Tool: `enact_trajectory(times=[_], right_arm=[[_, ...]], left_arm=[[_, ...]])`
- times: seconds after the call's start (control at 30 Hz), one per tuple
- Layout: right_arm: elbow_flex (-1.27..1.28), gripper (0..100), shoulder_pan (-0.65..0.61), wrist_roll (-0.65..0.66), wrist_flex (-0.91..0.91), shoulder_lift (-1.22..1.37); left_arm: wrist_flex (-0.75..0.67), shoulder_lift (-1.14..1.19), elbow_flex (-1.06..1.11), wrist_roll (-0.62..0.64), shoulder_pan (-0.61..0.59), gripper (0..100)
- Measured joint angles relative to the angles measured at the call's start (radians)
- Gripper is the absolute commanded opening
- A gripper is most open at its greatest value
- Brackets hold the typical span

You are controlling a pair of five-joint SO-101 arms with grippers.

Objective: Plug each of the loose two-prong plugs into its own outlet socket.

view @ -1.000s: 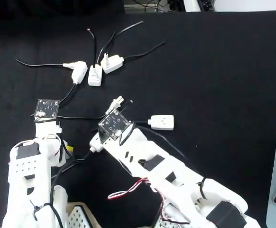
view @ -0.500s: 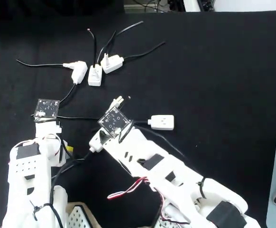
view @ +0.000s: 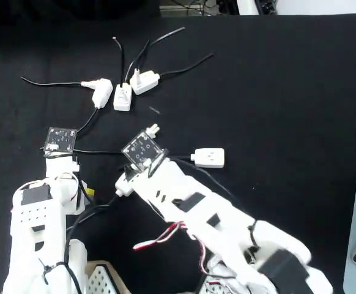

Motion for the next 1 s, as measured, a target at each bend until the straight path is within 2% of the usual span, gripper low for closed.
enact_trajectory(times=[1.0], right_arm=[[0.015, 1.1, 0.000, 0.002, -0.161, 0.072]], left_arm=[[0.000, 0.000, 0.000, 0.000, 0.000, 25]])
